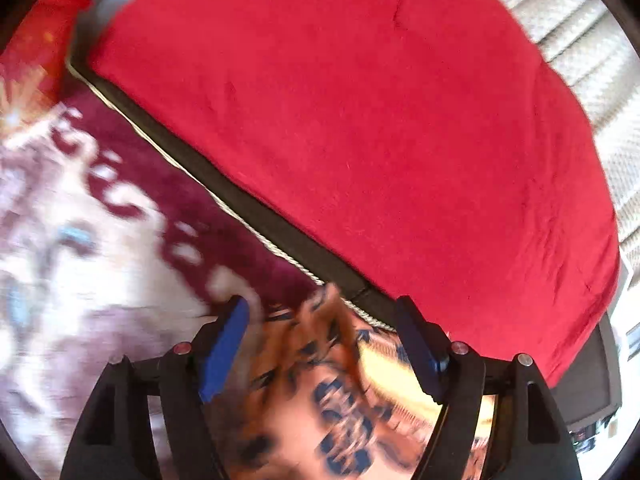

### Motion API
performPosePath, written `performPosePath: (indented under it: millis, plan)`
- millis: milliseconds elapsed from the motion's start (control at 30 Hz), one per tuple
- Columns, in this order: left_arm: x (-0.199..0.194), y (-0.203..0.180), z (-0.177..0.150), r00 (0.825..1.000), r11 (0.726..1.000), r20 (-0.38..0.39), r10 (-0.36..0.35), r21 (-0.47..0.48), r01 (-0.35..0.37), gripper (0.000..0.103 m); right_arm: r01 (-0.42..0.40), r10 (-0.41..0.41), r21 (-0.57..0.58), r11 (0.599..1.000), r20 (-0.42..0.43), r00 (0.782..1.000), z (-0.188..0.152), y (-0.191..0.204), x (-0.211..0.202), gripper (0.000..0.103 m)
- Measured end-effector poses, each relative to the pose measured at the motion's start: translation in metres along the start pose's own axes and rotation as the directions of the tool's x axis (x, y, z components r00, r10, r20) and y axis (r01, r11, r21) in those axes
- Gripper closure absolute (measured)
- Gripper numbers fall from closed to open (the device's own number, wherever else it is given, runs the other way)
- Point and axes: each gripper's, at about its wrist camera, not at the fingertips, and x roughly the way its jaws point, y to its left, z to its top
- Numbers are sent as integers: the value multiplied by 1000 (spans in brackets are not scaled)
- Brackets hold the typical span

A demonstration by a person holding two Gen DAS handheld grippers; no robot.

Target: Fold small clothes

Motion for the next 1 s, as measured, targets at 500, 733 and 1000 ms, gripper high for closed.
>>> performPosePath:
  millis: [500,733,1000]
  plan:
    - [7,5,-102,965,969,-252,76,246,-12,79,147,-284,-528,837,-188,940,-88,22,22,63]
    - [-33,-21,-74,979,978,-194,57,210,-15,84,119,-240,-500,858,-185,953,-94,69,2,84]
    - [-150,-48,-94,988,954,-143,-59,282,98,83,61,-172,-577,814,-139,975,-107,113,-118,86]
